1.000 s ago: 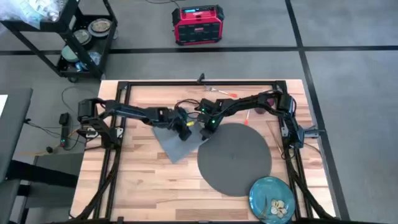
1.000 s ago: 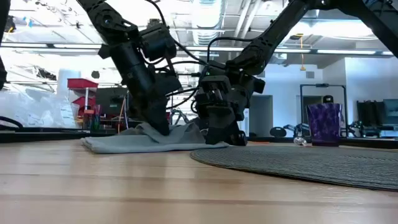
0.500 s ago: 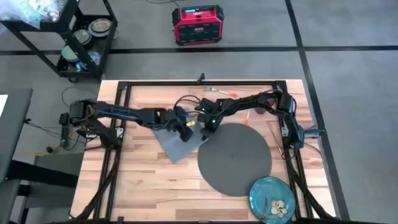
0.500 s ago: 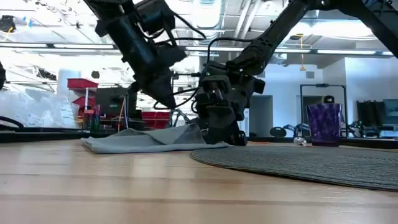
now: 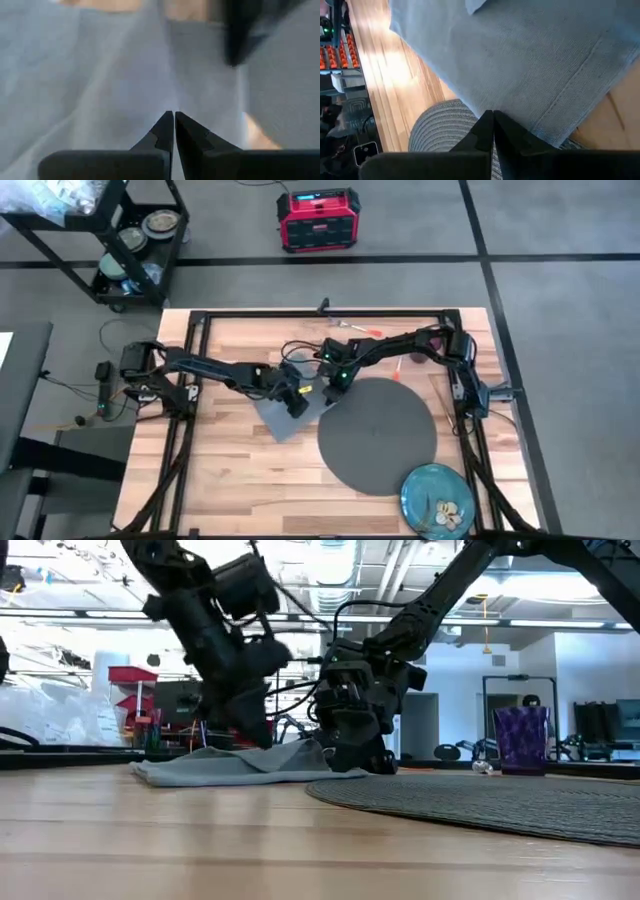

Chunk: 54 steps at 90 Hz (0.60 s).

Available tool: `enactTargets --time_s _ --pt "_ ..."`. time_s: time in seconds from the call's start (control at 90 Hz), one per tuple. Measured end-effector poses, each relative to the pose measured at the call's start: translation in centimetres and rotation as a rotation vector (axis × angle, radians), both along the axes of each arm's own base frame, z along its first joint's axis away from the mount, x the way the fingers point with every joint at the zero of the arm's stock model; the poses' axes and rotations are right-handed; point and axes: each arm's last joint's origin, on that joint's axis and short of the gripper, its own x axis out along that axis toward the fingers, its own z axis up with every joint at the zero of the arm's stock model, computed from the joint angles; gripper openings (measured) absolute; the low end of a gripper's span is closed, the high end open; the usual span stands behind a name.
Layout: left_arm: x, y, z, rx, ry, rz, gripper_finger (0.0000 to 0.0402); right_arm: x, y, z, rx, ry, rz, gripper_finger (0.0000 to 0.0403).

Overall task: Set table place
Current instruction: Fold the light gray table napkin on the table

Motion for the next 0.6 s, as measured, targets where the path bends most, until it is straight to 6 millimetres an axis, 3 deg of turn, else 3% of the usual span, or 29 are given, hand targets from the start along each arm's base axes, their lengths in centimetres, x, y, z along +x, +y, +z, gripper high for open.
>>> enactTargets --time_s 0.289,0.344,0.478,0.6 --pt "-0.8 4.0 0.0 0.081 0.021 0.104 0.0 0.0 0.2 0.0 -0.003 -0.002 0.011 0.0" --pt "-1.3 5.0 1.0 0.13 0.029 0.163 0.0 0.0 0.3 0.0 -0.005 -0.002 0.02 0.0" --pt "-1.3 5.9 6.0 0.303 -0.123 0.256 0.0 -0.1 0.6 -0.1 -0.009 0.003 0.038 0.0" --pt "-2.0 5.7 6.5 0.266 -0.107 0.227 0.0 -0.1 0.5 -0.1 -0.009 0.004 0.038 0.0"
